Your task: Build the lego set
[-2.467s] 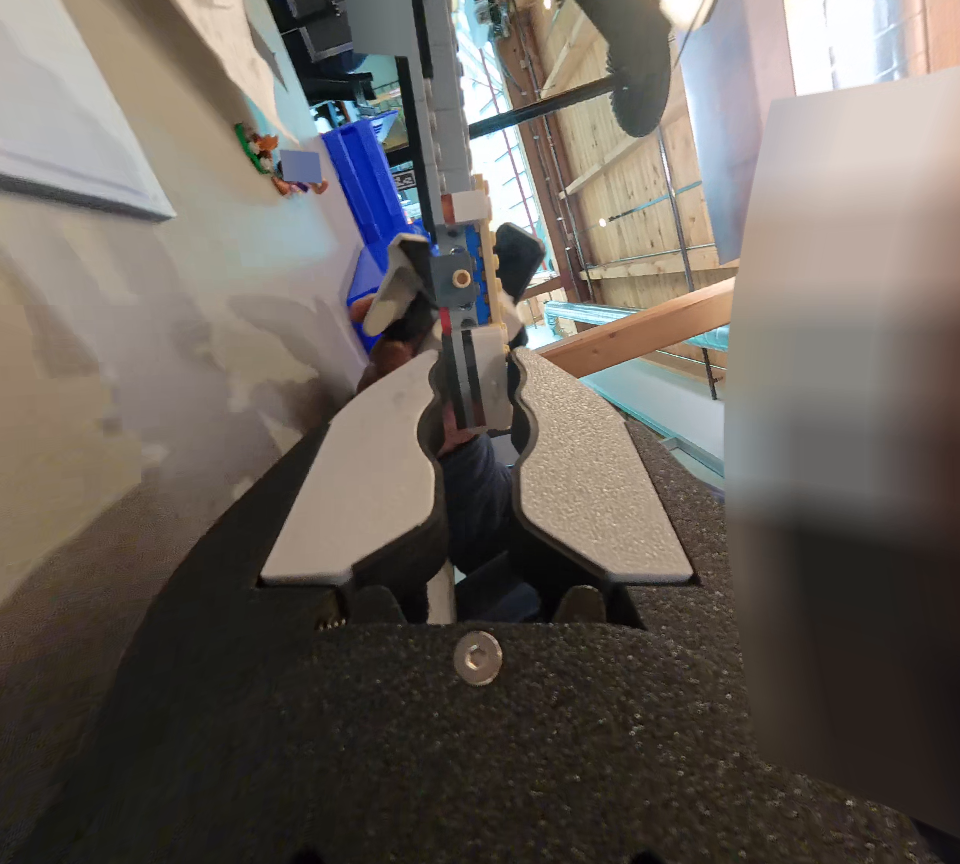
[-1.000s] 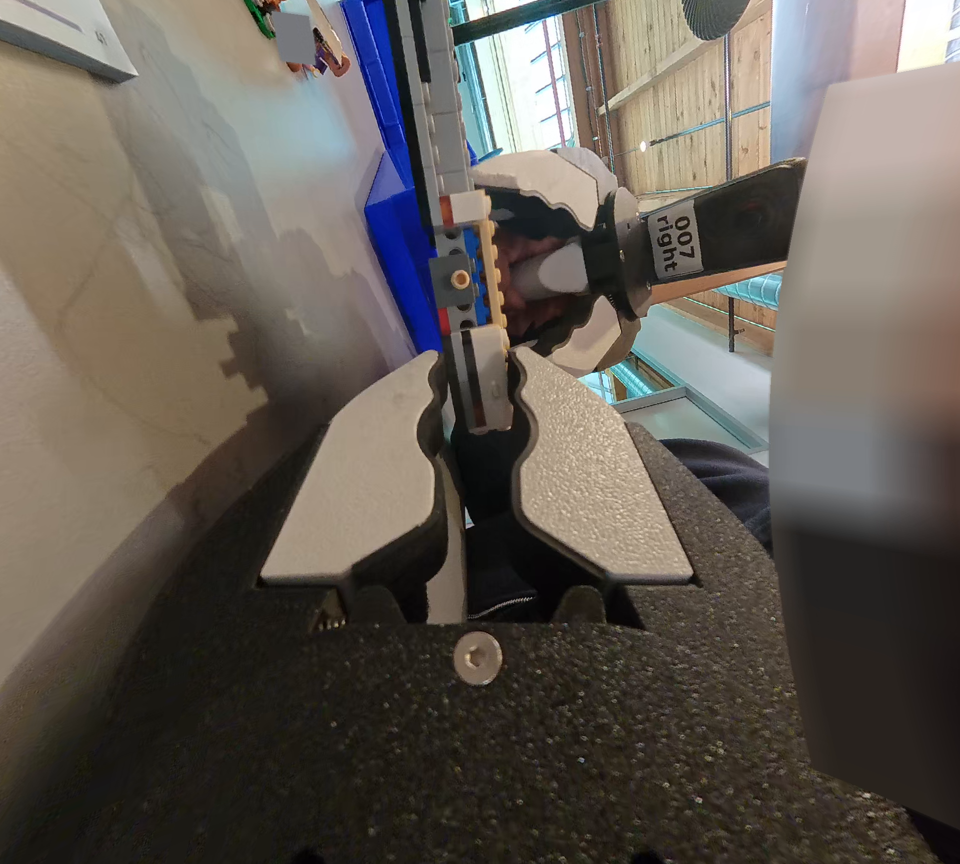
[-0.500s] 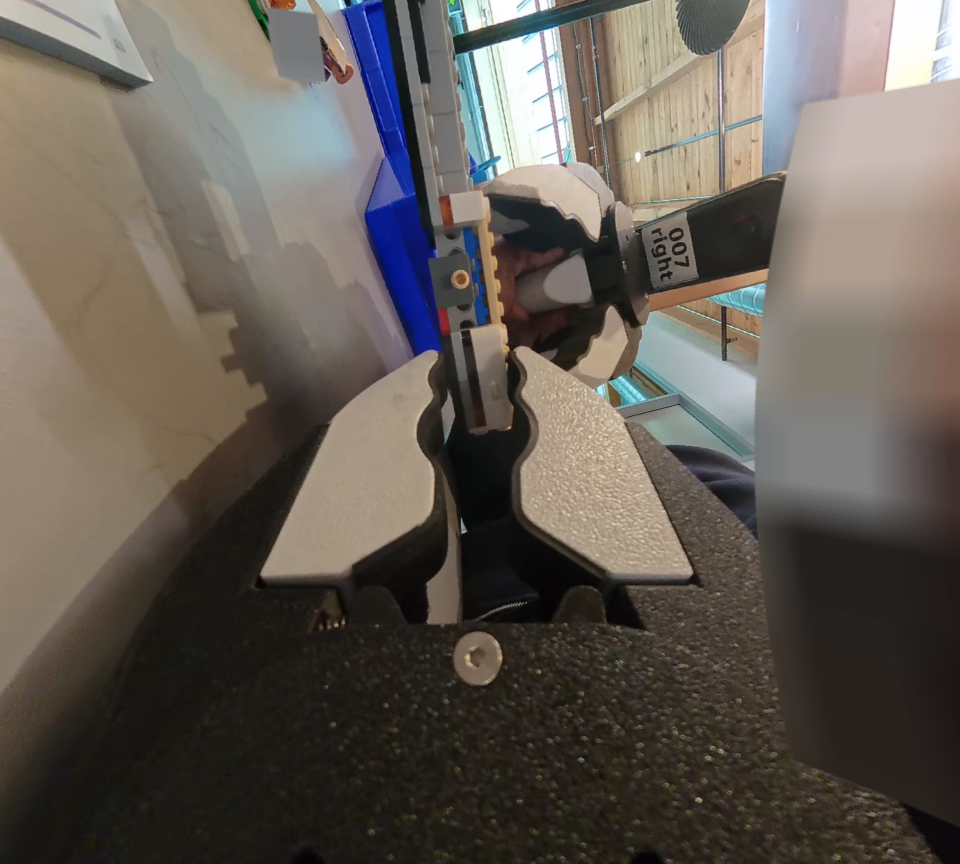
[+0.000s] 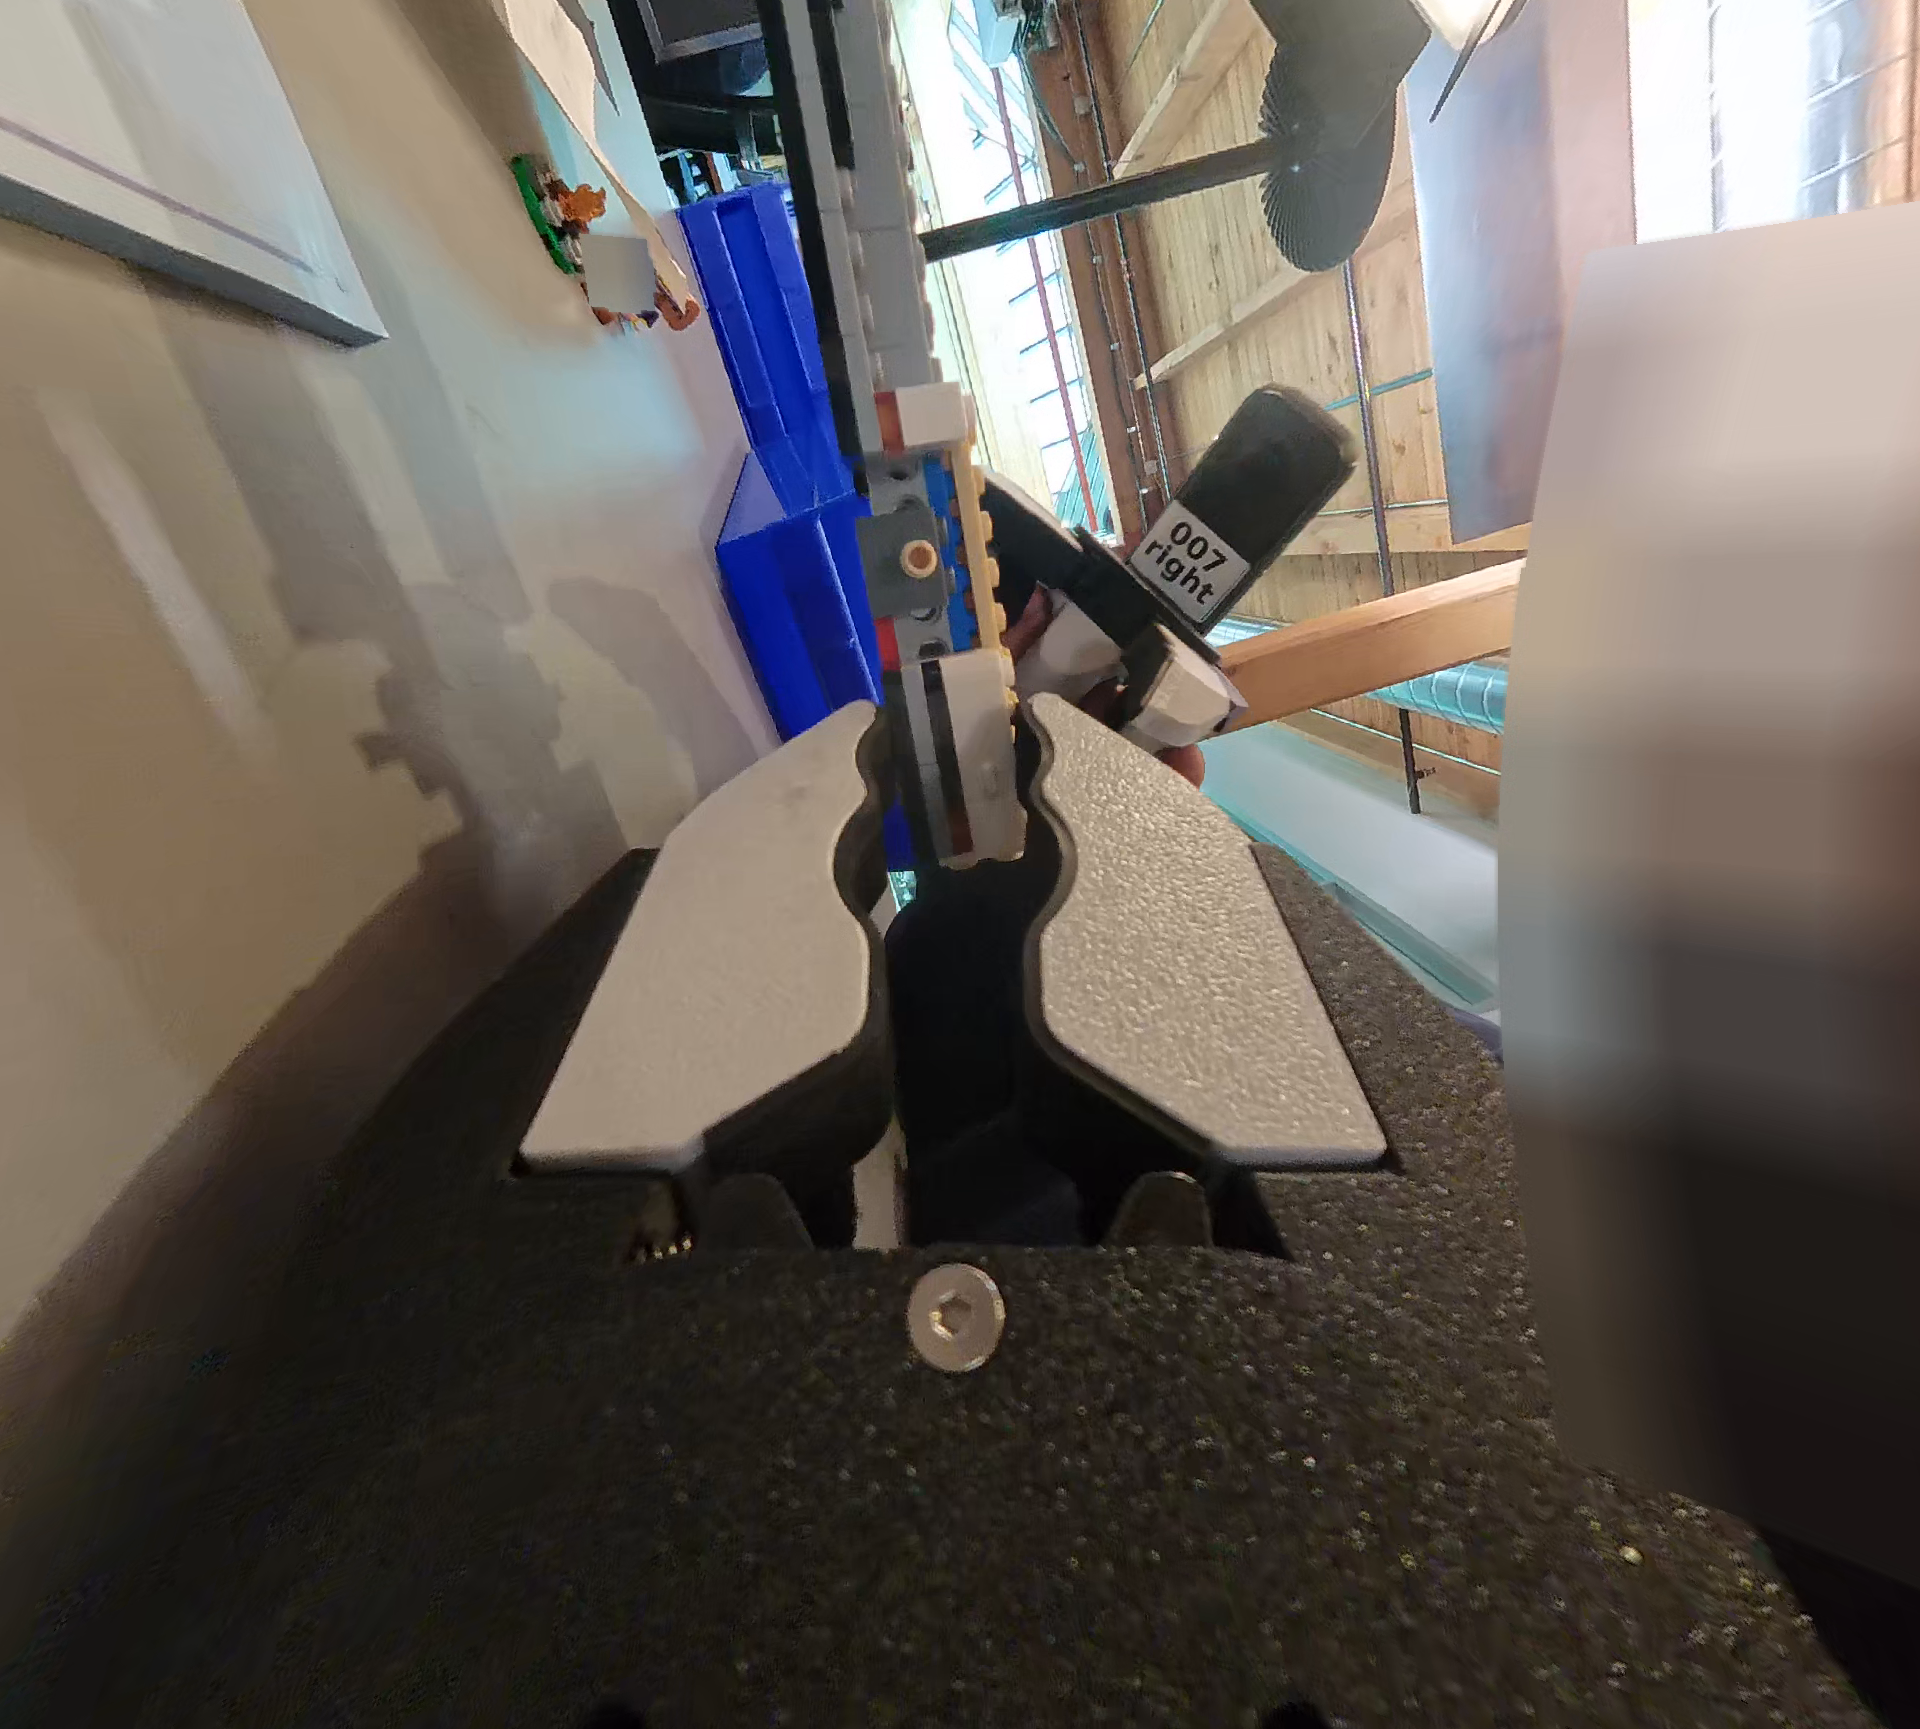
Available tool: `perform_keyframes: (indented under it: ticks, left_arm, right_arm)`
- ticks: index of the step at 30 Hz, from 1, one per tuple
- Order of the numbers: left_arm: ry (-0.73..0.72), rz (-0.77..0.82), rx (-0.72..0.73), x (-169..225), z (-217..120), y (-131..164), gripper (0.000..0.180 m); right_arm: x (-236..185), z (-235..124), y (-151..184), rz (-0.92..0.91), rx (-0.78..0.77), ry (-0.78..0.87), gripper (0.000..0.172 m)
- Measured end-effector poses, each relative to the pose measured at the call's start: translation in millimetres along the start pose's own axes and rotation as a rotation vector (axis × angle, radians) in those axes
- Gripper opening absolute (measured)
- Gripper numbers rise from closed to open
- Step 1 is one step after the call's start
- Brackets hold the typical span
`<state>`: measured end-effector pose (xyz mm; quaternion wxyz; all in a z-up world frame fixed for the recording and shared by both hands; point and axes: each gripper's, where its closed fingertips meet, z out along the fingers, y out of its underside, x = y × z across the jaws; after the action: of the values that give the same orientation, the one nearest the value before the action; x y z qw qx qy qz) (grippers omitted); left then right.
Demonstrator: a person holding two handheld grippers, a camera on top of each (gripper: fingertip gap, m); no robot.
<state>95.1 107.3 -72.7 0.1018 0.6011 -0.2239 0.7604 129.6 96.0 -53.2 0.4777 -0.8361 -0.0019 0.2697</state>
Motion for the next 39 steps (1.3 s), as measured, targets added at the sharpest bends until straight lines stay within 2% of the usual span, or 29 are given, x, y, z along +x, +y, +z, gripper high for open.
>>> perform_keyframes:
  ticks: [7,13,24,28,39]
  left_arm:
    - [0.022,0.026,0.073,4,-5,-9,0.021]
    - [0.011,0.059,0.104,5,-6,-11,0.021]
    - [-0.005,0.111,0.093,6,-4,-8,0.021]
    - [-0.010,0.112,0.090,5,-4,-8,0.021]
    - [-0.028,0.138,0.085,5,-4,-6,0.021]
  right_arm:
    - [-3,20,21,0.310,-0.014,-0.132,0.071]
    - [-6,25,18,0.460,0.044,-0.207,0.059]
    - [-5,28,20,0.534,0.072,-0.235,0.043]
    - [-8,29,17,0.527,0.088,-0.264,0.031]
    - [-8,32,18,0.506,0.102,-0.280,0.029]
